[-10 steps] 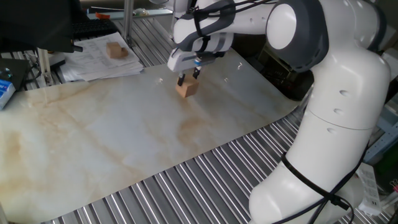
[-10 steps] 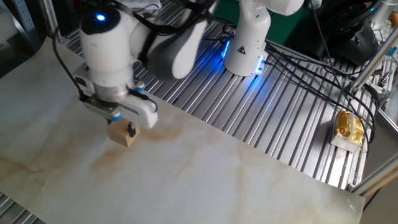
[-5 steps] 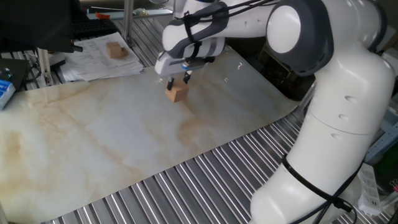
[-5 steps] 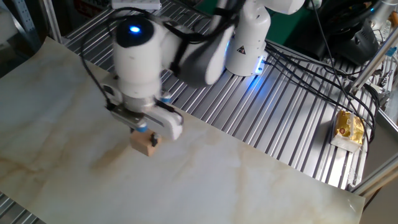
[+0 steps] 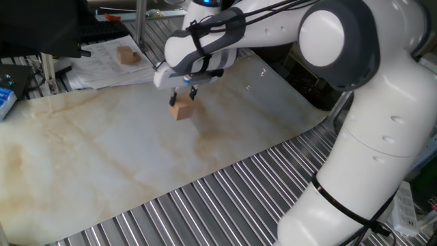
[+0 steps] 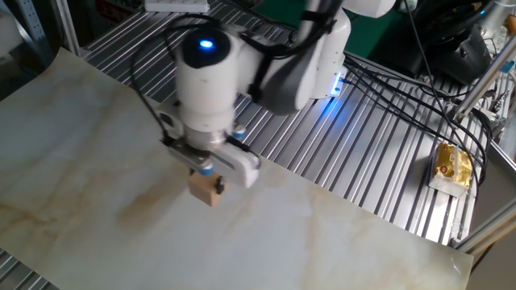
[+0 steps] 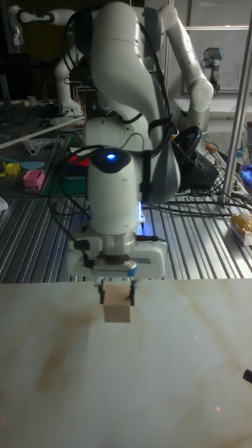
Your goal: Pick up the small block on the left and move it to the right
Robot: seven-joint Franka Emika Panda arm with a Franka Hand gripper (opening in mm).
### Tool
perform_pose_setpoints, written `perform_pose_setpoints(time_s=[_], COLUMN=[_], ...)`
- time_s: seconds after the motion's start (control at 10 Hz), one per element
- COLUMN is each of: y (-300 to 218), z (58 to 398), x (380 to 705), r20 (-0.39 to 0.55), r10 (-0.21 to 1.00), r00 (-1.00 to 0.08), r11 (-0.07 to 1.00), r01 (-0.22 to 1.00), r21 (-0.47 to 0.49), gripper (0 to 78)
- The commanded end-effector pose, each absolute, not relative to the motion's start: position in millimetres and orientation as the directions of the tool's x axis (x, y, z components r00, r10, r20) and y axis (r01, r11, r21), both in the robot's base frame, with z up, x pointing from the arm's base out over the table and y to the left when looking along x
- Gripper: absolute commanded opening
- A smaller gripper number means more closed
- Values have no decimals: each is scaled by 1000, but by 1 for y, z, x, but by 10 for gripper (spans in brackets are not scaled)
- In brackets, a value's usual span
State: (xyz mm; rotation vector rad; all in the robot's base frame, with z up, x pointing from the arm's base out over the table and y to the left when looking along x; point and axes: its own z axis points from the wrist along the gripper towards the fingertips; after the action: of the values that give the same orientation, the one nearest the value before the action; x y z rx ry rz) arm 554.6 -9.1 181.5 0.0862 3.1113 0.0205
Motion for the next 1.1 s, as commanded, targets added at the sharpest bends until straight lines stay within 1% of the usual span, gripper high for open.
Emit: perform_pose_setpoints(time_s=[0.1, 0.4, 0.6, 0.9, 1.1], y=[22, 32, 37, 65, 71], z=[188, 184, 187, 185, 183], x=[538, 528, 529, 527, 534], r20=[-30, -33, -25, -28, -29], r10=[120, 138, 141, 186, 190], r00=[-992, -990, -990, -982, -981], r11=[993, 990, 990, 982, 982], r01=[120, 137, 140, 186, 189], r21=[16, 24, 26, 18, 22], gripper=[11, 11, 11, 11, 11])
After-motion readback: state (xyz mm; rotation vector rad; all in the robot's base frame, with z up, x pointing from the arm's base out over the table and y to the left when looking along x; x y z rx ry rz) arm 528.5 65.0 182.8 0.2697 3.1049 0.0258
